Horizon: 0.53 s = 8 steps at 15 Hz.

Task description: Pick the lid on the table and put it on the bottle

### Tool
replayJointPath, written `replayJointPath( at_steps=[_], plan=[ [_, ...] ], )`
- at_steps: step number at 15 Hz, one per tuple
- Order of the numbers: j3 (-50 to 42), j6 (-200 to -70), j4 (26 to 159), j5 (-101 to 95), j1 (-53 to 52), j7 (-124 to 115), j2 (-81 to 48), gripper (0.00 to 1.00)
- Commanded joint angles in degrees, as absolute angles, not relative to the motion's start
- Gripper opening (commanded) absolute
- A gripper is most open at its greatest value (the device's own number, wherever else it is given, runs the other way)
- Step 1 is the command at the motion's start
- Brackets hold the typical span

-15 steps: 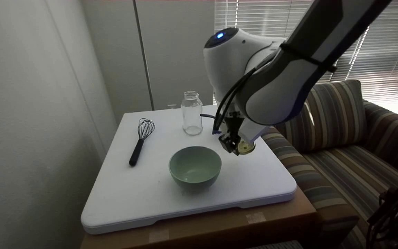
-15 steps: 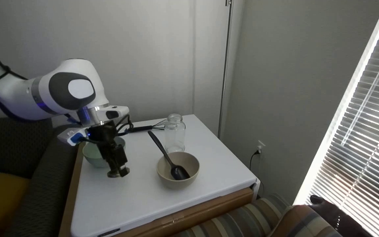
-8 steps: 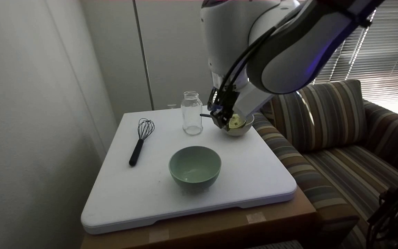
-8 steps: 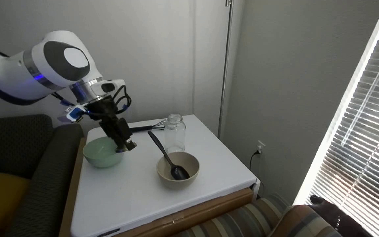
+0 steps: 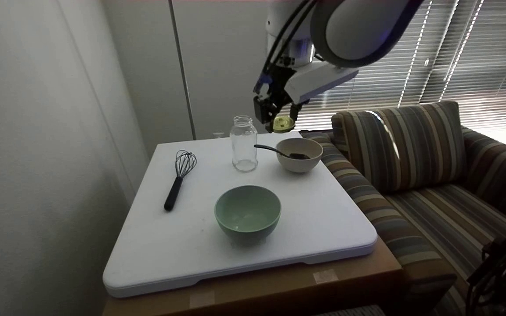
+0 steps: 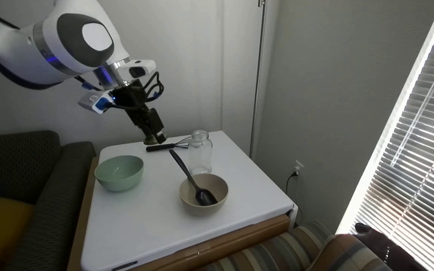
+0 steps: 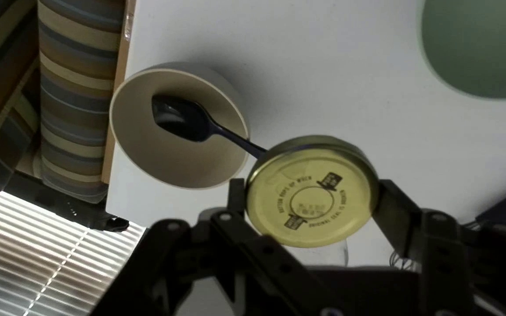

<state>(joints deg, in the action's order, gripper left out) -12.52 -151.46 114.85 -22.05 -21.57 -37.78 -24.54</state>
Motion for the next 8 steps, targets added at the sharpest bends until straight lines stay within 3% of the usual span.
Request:
replayJointPath(
  at_steps=[1, 4, 5, 8],
  plan=[
    [-6.9, -149.0, 108.9, -15.2, -15.4, -30.4, -26.0, 0.48],
    [-5.5, -147.7, 105.2, -11.8, -14.1, -26.9, -26.8, 0.48],
    [-7.0, -149.5, 107.9, -13.7, -15.4, -29.5, -25.5, 0.73],
    [-6.4, -149.0, 106.4, -13.0, -15.1, -28.7, -26.0, 0.73]
  ],
)
